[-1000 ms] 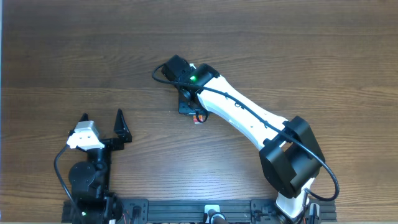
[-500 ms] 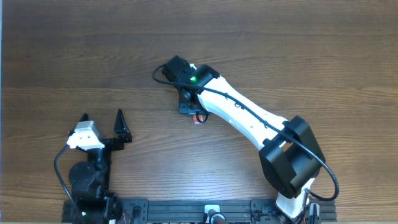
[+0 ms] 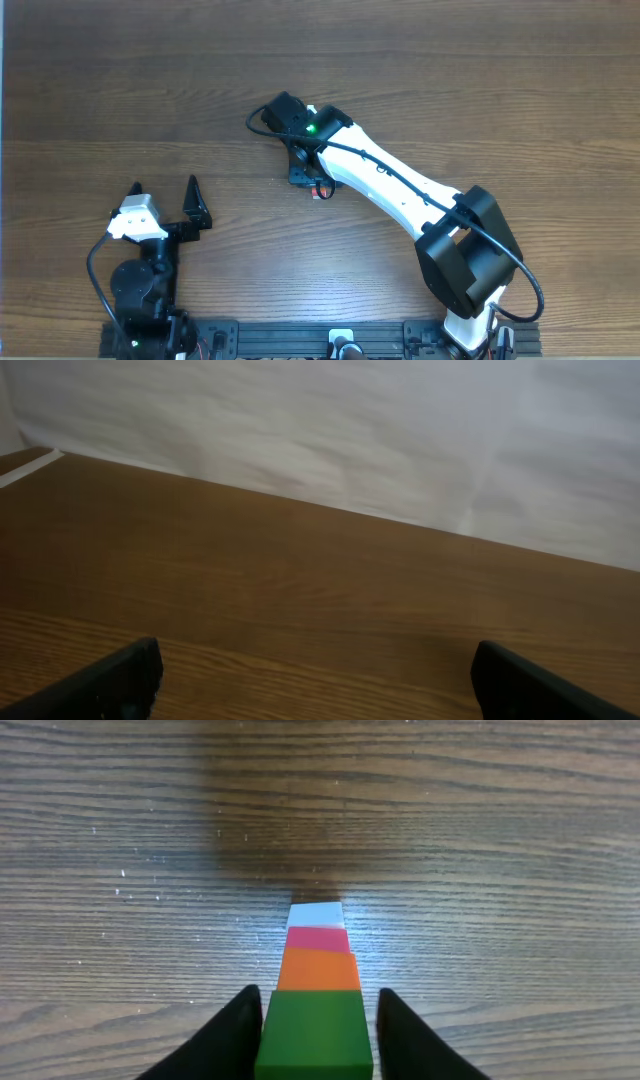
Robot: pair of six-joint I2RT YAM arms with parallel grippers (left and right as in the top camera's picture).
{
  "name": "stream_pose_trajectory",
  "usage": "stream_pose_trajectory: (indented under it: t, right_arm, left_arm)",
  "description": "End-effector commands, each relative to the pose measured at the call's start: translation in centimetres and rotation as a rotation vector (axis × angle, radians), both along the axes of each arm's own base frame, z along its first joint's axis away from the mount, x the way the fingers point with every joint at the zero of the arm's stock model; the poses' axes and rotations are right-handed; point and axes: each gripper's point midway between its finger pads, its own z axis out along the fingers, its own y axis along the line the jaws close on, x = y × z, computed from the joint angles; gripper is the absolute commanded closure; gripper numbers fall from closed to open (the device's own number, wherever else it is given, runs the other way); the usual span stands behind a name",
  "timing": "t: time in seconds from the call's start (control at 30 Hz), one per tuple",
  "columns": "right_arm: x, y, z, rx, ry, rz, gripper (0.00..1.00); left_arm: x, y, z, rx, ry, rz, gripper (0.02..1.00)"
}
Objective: Stack Cubes
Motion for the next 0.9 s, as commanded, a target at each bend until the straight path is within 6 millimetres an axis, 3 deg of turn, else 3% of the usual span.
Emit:
stream_pose_trajectory:
  t: [0.03, 0.17, 0.3, 0.4, 0.57, 0.7, 0.77, 0.9]
  right_arm:
    - [0.2, -0.4, -0.2, -0.011, -0.005, -0.011, 0.500]
    - [0.2, -0.4, -0.2, -0.011, -0.006, -0.011, 0.224]
    - [0.3, -0.4, 0.0, -0.010, -0.009, -0.011, 0.009]
    - [0.8, -0.5, 1.0, -0.009, -0.015, 0.005, 0.007]
    - [3.7, -1.0, 7.4, 0.014, -0.079, 0.046, 0.009]
    - [5.9, -2.2, 10.1, 0.023, -0.095, 0.036, 0.007]
    - [7.4, -2.4, 9.4, 0.028, -0.068, 0.032, 0.009]
    - [8.8, -1.6, 5.8, 0.045, -0.007, 0.059, 0.009]
  left_arm:
    - [0.0, 0.1, -0.3, 0.012, 0.001, 0.002, 0.018]
    - [0.0, 0.1, -0.3, 0.012, 0.001, 0.002, 0.018]
    - [0.0, 0.1, -0.3, 0.012, 0.001, 0.002, 0.018]
    - [0.0, 0.1, -0.3, 0.012, 0.001, 0.002, 0.018]
    - [0.0, 0.1, -0.3, 0.012, 0.001, 0.002, 0.020]
    - [0.0, 0.1, -0.3, 0.012, 0.002, 0.002, 0.020]
    - [0.0, 0.1, -0.3, 0.012, 0.001, 0.002, 0.018]
    - [0.0, 0.1, -0.3, 0.012, 0.001, 0.002, 0.018]
